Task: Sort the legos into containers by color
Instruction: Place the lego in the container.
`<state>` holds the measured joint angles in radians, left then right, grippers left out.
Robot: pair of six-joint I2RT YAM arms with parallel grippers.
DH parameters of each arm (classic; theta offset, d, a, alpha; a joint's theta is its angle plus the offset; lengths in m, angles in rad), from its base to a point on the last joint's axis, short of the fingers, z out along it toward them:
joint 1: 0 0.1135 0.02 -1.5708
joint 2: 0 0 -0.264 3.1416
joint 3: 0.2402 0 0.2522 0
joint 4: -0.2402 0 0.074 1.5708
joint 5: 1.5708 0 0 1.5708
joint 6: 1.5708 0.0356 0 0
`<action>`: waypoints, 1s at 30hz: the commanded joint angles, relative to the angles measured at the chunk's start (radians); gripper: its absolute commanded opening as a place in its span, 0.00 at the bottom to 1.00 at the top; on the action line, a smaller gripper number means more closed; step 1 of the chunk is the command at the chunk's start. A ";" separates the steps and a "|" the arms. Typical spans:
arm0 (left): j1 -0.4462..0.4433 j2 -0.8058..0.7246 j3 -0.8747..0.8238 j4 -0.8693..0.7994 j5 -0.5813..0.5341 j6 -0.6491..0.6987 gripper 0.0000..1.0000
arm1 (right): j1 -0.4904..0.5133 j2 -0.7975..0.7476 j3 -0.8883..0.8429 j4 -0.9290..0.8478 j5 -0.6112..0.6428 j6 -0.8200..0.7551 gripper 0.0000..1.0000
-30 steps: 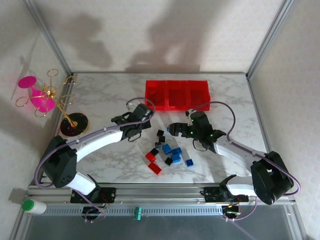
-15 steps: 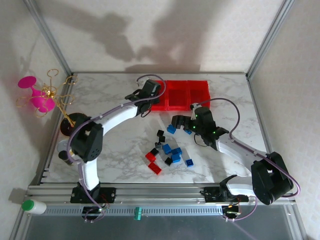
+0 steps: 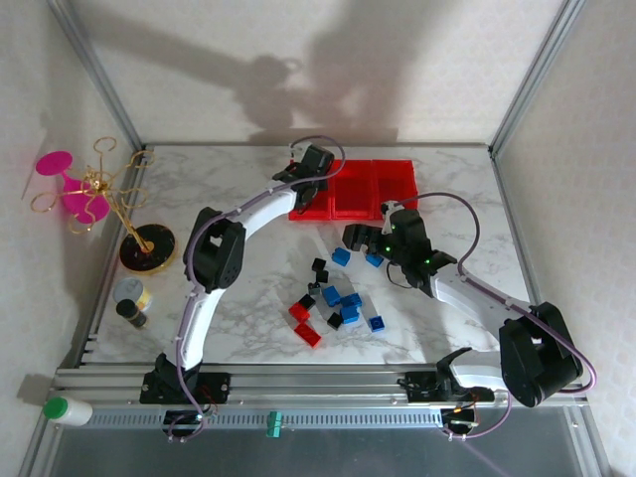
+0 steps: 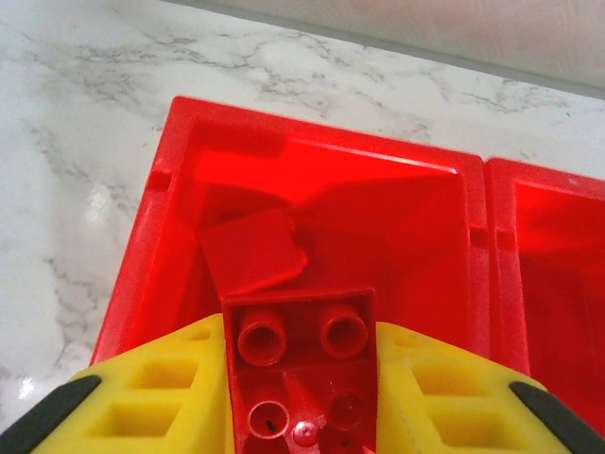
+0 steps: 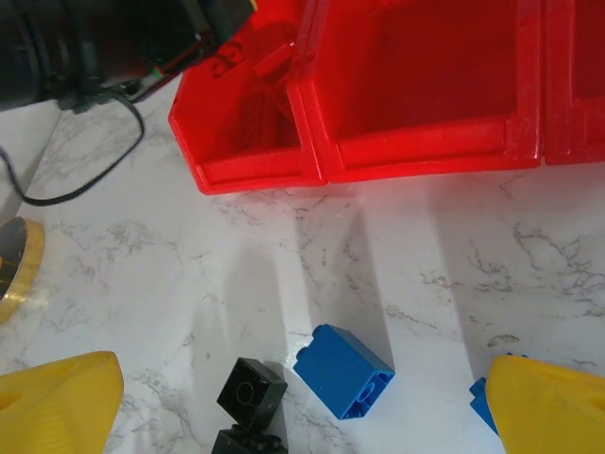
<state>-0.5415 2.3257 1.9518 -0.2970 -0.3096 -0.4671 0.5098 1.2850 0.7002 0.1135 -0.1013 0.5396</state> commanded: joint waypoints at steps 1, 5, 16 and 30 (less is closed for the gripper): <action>0.007 0.048 0.082 -0.050 -0.034 0.045 0.36 | -0.008 -0.005 0.001 0.033 0.005 0.003 0.99; 0.009 0.069 0.137 -0.090 -0.008 0.048 0.44 | -0.007 -0.003 0.005 0.035 0.003 -0.004 0.99; 0.006 -0.146 0.018 -0.090 0.075 0.035 0.51 | -0.007 0.002 0.041 0.010 -0.010 -0.058 0.99; -0.028 -0.673 -0.653 -0.001 0.155 -0.055 0.52 | 0.026 -0.003 0.045 -0.083 -0.063 -0.110 0.99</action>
<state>-0.5480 1.6970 1.3861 -0.2768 -0.1757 -0.4919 0.5179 1.2850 0.7147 0.0719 -0.1406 0.4587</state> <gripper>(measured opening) 0.516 0.988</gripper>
